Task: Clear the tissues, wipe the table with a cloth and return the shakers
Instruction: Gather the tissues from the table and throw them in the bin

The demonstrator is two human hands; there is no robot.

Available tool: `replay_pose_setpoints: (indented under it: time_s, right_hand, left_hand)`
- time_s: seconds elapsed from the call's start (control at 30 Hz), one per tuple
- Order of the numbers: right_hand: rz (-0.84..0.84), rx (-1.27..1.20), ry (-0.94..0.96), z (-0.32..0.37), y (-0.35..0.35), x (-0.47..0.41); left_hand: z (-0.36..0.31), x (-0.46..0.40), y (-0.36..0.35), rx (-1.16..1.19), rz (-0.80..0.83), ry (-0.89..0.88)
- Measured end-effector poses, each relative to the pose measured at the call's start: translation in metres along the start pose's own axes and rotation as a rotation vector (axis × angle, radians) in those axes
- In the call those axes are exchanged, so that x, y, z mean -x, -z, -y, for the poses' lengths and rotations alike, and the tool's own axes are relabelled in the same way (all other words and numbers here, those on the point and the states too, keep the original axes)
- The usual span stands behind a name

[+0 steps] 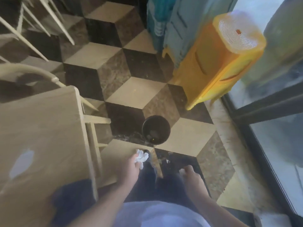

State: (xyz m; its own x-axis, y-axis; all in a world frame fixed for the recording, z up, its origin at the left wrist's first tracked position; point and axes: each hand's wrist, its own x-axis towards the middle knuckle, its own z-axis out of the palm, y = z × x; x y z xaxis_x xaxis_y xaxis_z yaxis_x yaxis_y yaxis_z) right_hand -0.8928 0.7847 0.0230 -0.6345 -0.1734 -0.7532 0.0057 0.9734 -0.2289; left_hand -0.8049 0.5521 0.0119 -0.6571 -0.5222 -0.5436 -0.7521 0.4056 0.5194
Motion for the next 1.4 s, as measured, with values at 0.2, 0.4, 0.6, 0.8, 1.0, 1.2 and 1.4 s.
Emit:
replay_pose_setpoints:
  time_s: [0.2,0.4,0.6,0.8,1.0,1.2,1.4]
  right_hand:
    - [0.015,0.119,0.080,0.032,0.015,-0.119]
    - [0.132,0.343,0.332,0.054,-0.006,-0.248]
    - [0.093,0.360,0.396,0.063,-0.043,-0.354]
    - [0.088,0.283,0.406,0.065,-0.065,-0.393]
    - [0.166,0.277,0.275,0.049,-0.047,-0.369]
    - [0.354,0.529,0.256,0.019,-0.001,-0.312]
    - [0.463,0.679,0.310,0.024,0.057,-0.230]
  left_hand:
    - [-0.001,-0.082,-0.052,-0.030,-0.039,0.124]
    - [0.004,-0.178,-0.132,-0.066,-0.038,0.124]
    - [0.023,-0.259,-0.199,-0.060,-0.022,0.143]
    - [0.033,-0.295,-0.226,-0.068,-0.024,0.156]
    - [0.034,-0.261,-0.221,-0.139,0.269,0.344]
    - [0.026,-0.176,-0.173,-0.234,0.312,0.369]
    - [0.008,-0.065,-0.106,-0.123,0.302,0.394]
